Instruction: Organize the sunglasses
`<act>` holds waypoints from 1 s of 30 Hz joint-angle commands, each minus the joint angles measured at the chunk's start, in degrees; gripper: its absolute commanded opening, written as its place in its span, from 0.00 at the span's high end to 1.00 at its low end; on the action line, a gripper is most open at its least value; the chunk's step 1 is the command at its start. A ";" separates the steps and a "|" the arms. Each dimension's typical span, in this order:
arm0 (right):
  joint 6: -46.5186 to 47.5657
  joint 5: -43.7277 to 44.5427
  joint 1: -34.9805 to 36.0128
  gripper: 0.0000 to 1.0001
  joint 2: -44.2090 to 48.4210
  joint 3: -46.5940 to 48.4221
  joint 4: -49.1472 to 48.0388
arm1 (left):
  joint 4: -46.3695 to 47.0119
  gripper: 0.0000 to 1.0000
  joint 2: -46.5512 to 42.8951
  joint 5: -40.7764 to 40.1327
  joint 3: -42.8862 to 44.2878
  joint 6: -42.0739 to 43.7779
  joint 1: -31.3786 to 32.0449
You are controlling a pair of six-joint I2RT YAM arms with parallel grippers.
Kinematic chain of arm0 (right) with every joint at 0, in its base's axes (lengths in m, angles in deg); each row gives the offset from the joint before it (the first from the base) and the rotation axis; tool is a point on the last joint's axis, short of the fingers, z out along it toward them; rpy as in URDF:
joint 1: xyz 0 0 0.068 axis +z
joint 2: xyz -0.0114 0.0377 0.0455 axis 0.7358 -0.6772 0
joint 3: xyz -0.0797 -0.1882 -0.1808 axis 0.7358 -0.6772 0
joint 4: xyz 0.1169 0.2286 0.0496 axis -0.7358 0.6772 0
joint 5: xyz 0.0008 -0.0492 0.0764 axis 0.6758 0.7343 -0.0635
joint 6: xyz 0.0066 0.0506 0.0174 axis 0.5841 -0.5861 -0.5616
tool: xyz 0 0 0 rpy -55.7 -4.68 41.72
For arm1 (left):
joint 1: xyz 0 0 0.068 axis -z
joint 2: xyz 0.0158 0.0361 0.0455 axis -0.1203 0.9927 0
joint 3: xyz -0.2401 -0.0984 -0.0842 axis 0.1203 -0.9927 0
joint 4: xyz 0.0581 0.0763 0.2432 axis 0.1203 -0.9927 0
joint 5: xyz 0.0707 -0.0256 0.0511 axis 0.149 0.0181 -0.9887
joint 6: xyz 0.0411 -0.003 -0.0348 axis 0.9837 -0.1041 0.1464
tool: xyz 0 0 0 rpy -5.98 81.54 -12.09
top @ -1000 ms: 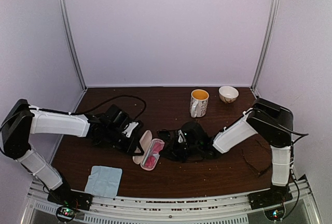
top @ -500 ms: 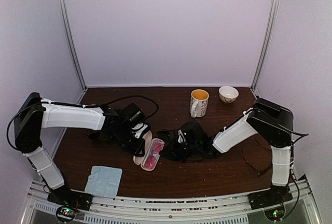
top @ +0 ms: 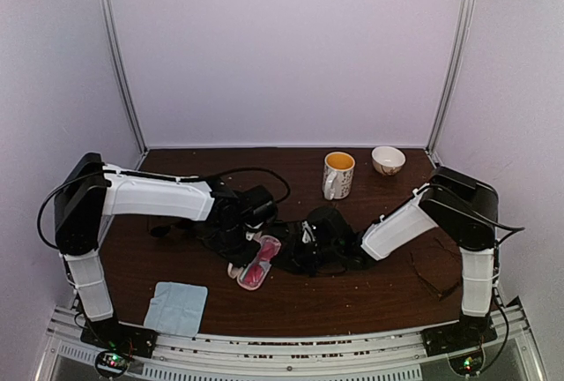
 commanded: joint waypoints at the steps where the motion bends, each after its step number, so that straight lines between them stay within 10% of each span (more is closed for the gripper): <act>1: 0.14 -0.31 1.17 0.95 -0.67 2.30 -3.05 | 2.01 0.80 3.54 -4.73 2.77 -1.59 2.04; 18: -1.57 -1.22 1.07 0.95 -2.19 3.27 -3.67 | -3.59 0.79 7.72 -13.83 7.85 -4.56 5.78; 30: -2.24 -1.31 1.00 0.96 -2.34 2.28 -4.94 | 4.27 0.56 0.60 -4.26 4.94 -1.99 5.89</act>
